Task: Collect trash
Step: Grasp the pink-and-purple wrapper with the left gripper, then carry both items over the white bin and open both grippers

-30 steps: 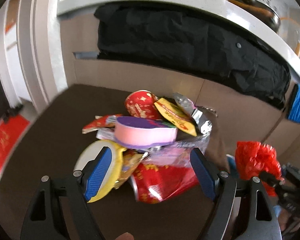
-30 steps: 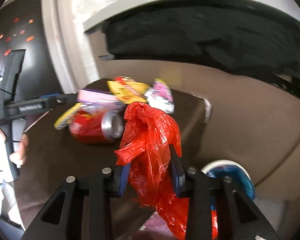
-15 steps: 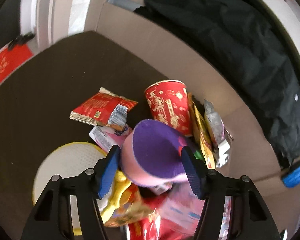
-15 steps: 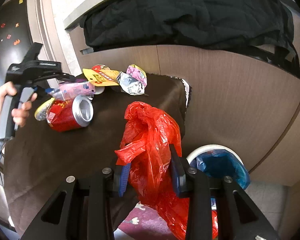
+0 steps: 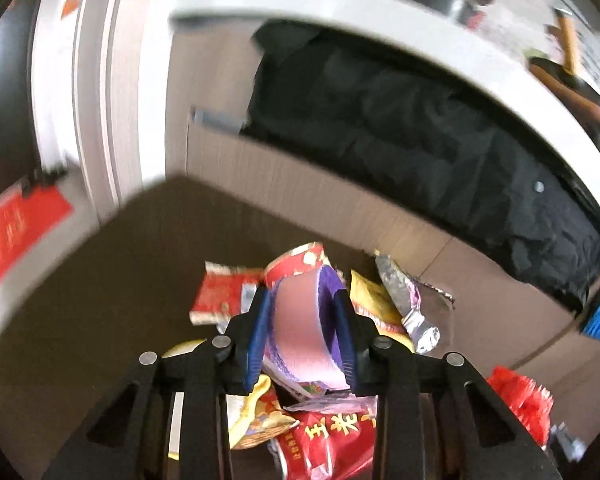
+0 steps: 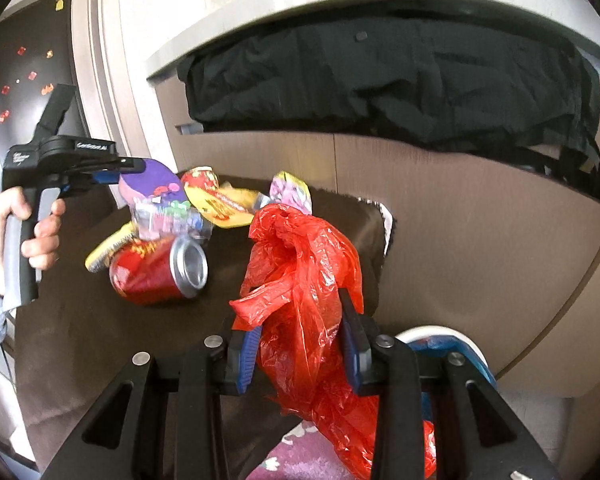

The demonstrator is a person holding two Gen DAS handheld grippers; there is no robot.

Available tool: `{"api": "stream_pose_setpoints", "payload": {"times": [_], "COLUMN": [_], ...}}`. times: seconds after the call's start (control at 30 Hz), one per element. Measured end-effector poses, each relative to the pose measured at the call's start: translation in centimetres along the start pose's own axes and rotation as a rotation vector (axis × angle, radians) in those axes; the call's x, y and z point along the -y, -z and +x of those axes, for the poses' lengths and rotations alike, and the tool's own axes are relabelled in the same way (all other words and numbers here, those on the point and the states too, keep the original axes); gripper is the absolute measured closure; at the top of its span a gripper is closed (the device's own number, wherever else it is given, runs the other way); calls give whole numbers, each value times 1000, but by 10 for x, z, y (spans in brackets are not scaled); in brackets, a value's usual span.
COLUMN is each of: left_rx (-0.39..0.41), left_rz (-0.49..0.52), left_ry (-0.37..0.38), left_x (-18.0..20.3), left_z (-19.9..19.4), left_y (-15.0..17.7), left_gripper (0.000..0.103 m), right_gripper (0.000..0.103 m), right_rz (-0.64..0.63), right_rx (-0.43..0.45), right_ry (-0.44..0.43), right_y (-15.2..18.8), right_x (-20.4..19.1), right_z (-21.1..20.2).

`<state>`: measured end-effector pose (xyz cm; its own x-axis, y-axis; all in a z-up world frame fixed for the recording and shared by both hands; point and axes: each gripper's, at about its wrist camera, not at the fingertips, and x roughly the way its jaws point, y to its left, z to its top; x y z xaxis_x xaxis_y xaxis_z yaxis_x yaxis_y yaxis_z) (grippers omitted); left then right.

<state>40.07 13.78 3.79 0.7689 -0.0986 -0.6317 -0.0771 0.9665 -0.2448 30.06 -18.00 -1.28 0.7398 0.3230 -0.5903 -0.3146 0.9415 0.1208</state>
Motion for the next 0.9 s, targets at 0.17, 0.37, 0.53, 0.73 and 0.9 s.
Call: {"api": "stream_pose_setpoints", "payload": {"times": [0.17, 0.37, 0.53, 0.73, 0.9], "left_rx": [75, 116, 92, -12, -157], "left_rz": [98, 180, 235, 290, 304], "left_ry": [-24, 74, 212, 315, 351], "left_x": [26, 78, 147, 229, 264], "left_z": [-41, -82, -88, -50, 16], "left_y": [-7, 2, 22, 60, 102], "left_gripper": [71, 71, 71, 71, 71], "right_gripper": [71, 71, 71, 71, 71], "right_rz": [6, 25, 51, 101, 149], "right_rx": [33, 104, 152, 127, 63], "right_ry": [7, 50, 119, 213, 220], "right_y": [-10, -22, -23, 2, 30], "right_x": [2, 21, 55, 113, 153], "right_z": [-12, -44, -77, -95, -71]}}
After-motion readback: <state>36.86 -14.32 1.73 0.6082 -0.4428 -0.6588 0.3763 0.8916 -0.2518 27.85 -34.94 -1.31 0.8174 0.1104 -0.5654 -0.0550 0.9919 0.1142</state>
